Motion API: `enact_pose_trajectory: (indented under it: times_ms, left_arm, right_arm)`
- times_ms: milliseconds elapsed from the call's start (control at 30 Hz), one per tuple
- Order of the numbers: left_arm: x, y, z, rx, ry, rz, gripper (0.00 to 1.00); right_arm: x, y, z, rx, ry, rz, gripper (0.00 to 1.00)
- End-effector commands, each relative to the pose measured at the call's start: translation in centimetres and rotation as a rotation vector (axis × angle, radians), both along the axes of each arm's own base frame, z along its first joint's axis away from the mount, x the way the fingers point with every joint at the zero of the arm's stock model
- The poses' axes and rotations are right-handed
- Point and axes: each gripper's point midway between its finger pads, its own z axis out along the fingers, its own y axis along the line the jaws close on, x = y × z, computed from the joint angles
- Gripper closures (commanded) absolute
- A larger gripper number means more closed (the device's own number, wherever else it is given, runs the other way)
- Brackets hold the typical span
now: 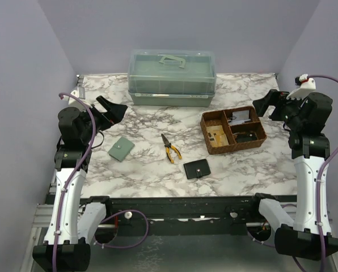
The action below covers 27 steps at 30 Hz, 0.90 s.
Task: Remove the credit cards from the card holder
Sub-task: Pick up the card holder from the center of the board.
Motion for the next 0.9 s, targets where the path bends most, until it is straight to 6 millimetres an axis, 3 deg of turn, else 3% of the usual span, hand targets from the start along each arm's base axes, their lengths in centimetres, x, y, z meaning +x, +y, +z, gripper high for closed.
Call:
enact_pose_trajectory:
  times_ms: [0,267,400,567,867]
  left_arm:
    - [-1.2,-1.1,0.4,-0.029,0.004,-0.067,0.01]
    - [-2.9,-3.3,-2.2,-0.094,0.082,-0.197,0.01]
    - [-3.4,-4.4,-3.9,-0.132,0.147,-0.262,0.01]
    - [-4.0,-7.2,-7.1,-0.065,0.246,-0.312,0.01]
    - [-6.9,-11.7,-14.2,0.23,0.423,-0.395,0.12]
  right_arm:
    - [0.3,0.1,0.9,0.014,-0.025,0.0,0.0]
    - [0.0,2.4,0.1,0.055,-0.019,0.131,0.0]
    - [-0.9,4.6,-0.5,0.029,-0.038,0.293,0.0]
    - [-4.1,9.1,-4.6,-0.015,-0.063,0.717,0.0]
    - [-7.4,11.9,-9.2,0.091,-0.088,1.057,0.0]
